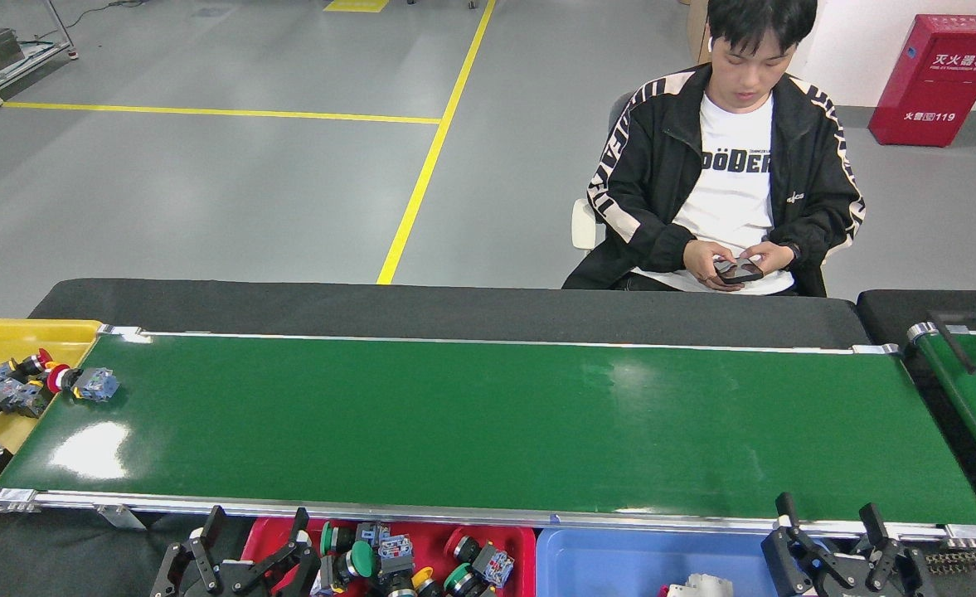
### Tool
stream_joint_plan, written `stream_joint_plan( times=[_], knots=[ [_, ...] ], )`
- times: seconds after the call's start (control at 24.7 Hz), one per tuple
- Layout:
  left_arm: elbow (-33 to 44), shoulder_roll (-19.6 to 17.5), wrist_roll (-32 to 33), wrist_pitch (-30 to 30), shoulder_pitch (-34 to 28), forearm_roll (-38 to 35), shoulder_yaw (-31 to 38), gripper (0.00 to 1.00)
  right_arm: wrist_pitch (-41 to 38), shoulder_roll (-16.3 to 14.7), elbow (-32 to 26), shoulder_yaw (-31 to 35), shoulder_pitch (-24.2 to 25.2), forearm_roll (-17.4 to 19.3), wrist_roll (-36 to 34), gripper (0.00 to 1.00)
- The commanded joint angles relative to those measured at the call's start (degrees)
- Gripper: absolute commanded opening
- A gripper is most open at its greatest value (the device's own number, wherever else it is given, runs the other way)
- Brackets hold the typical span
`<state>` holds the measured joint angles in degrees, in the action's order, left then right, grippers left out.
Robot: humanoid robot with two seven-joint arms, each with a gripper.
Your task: Pick switch part from conveyor to tray
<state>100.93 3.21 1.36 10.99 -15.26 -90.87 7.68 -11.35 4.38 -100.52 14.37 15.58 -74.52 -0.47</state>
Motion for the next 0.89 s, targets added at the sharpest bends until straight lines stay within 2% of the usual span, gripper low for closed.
stream_joint_plan(
  times=[0.0, 0.28, 0.49, 0.85],
  knots=[
    [0.8, 0.2, -0.2, -0.5, 0.2, 0.0, -0.4, 1.0, -0.1, -0.1, -0.9, -0.2, -0.2, -0.2, -0.4, 0.96],
    [0.8, 0.3, -0.3, -0.5, 0.4, 0.0, -1.2, 1.0, 0.4, -0.5, -0.9, -0.2, -0.9, -0.4, 1.2, 0.98],
    [0.8, 0.6, -0.7, -0.4, 0.1, 0.0, -0.6, 1.0, 0.4, -0.7, -0.9, -0.2, -2.2, -3.9, 2.6, 0.98],
    [0.8, 0.1, -0.7, -0.2, 0.1, 0.0, -0.4, 1.0, 0.4, -0.5, -0.9, -0.2, -2.7, -4.1, 2.5, 0.98]
  ],
)
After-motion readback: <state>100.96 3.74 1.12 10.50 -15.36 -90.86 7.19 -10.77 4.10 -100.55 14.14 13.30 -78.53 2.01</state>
